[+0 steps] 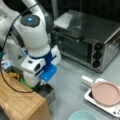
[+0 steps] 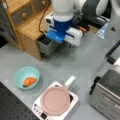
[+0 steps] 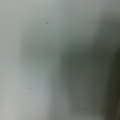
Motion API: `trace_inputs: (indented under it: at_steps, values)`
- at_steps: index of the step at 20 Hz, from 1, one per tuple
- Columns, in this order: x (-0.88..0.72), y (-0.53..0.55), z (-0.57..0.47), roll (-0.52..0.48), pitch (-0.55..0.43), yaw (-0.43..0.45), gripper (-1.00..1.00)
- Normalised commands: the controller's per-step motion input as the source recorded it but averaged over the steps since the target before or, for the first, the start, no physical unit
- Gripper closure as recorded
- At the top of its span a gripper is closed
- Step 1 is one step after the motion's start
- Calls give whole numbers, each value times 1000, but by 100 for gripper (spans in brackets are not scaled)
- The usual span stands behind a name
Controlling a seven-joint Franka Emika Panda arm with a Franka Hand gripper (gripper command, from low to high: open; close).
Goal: Open the drawer. Pick up the carrot. Put the carrots in the drawer.
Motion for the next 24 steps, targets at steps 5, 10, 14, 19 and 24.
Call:
trace_inputs:
  at_steps: [5, 10, 14, 19, 24]
  values:
    - [47, 112, -60, 89, -61, -61, -100]
    - [47, 112, -60, 89, -61, -61, -100]
    - [47, 112, -60, 89, -61, -61, -100]
    - [47, 112, -59, 89, -61, -61, -100]
    - [47, 112, -59, 89, -61, -61, -100]
